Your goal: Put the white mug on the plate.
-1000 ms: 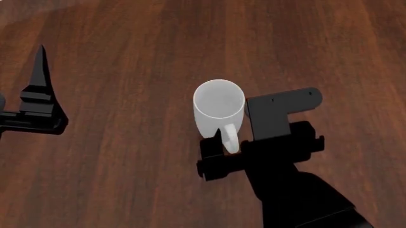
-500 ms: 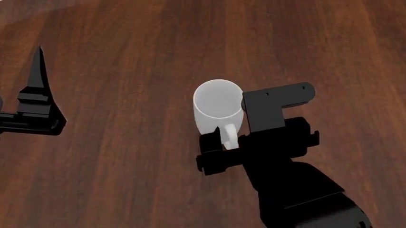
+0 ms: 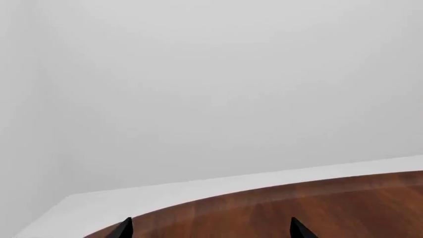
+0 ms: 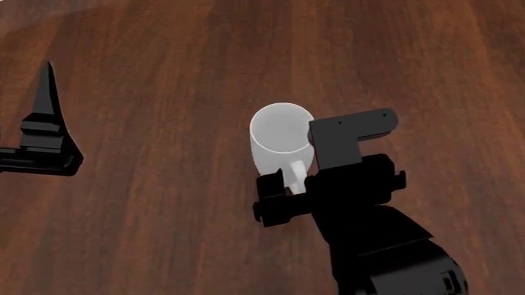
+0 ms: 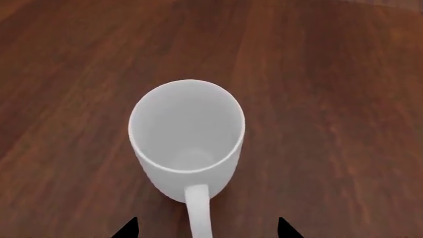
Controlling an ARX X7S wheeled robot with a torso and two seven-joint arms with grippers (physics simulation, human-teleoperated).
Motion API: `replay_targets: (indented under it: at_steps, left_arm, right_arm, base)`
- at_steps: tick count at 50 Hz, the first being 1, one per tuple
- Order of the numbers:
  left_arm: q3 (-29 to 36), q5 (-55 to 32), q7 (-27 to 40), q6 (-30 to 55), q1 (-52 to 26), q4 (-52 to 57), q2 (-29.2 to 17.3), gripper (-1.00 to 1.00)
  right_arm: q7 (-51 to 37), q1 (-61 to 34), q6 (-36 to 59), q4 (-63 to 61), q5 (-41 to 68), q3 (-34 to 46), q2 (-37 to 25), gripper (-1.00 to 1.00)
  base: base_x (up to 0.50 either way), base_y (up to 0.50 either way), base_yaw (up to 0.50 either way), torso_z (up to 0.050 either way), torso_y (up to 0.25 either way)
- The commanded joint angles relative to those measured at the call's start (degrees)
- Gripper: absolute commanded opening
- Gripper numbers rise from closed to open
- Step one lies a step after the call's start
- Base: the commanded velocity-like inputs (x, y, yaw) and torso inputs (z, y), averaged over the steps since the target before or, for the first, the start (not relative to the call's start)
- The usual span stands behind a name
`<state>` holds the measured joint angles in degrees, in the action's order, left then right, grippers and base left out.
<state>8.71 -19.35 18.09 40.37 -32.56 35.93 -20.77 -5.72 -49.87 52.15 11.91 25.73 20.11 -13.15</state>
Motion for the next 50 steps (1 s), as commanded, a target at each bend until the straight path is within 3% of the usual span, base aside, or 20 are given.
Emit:
replay_targets:
  at_steps: [1,50]
  left_arm:
    - [0.1,-0.1,0.1,-0.2,0.2,-0.1,-0.2,1.00]
    - [0.6,-0.4,0.8,-1.0,0.4,-0.6,-0.7,1.00]
  right_arm:
    - [0.8,-1.2,-1.3,3.7,-0.6,1.2,0.7,1.00]
    - [3.2,-5.0,-7.0,17.3,-2.6,4.7,3.1,1.00]
  base:
    - [0.00,0.00,0.00,0.000,0.000]
    - [0.00,0.00,0.00,0.000,0.000]
